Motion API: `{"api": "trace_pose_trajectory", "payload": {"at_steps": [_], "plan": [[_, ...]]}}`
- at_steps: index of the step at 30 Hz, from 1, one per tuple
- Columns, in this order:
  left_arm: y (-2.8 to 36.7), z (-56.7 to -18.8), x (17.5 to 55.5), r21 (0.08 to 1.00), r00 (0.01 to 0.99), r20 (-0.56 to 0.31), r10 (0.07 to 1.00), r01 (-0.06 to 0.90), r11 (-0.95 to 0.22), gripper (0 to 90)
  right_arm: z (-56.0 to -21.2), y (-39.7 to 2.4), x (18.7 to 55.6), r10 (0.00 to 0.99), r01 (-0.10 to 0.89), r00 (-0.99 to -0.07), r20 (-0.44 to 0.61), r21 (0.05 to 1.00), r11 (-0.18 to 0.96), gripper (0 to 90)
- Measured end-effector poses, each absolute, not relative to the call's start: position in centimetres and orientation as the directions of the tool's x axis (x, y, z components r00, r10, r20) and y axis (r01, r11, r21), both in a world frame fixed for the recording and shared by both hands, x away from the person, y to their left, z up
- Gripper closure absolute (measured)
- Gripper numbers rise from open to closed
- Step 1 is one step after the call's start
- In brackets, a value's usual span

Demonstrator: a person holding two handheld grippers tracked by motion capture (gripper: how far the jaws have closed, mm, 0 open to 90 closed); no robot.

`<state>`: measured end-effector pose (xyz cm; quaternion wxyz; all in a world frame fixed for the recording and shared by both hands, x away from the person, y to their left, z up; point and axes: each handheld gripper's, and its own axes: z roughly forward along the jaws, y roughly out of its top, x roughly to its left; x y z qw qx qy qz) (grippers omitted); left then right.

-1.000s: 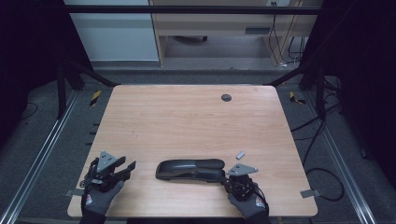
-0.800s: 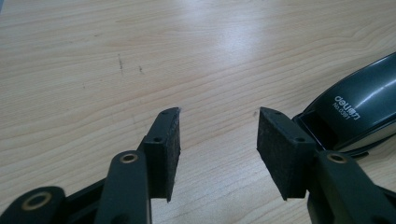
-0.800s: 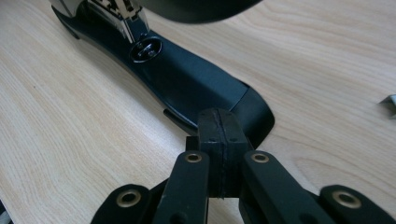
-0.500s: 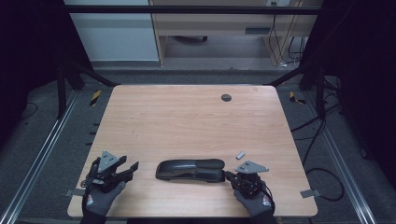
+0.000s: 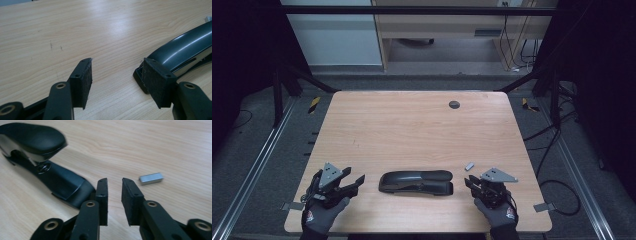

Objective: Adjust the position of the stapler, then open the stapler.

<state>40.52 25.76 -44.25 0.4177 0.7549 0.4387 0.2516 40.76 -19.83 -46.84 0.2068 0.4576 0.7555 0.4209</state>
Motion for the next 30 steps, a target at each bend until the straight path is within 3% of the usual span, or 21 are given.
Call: {"api": "trace_pose_trajectory", "payload": {"at_steps": [3,7,11,17,30], "plan": [[25.6,-44.1,40.4,0.853,0.494,0.018,0.87,0.447,-0.271,40.9,-46.6,-20.8,40.8,0.886,0.511,-0.46,0.056,0.833,0.212,65.5],[25.5,-44.1,40.4,0.854,0.496,0.018,0.868,0.444,-0.272,40.8,-46.5,-21.5,40.8,0.893,0.513,-0.445,0.06,0.835,0.2,60.6],[25.5,-43.8,40.3,0.856,0.496,0.019,0.868,0.44,-0.271,40.3,-46.9,-22.6,40.9,0.908,0.487,-0.416,0.043,0.854,0.183,44.9],[25.2,-43.4,40.2,0.858,0.502,0.023,0.864,0.434,-0.274,38.8,-47.1,-23.8,41.0,0.919,0.518,-0.386,0.084,0.844,0.14,36.0],[23.0,-41.8,39.7,0.847,0.562,0.074,0.824,0.4,-0.35,31.9,-47.5,-24.9,41.1,0.936,0.533,-0.343,0.079,0.837,0.125,32.7]]}}
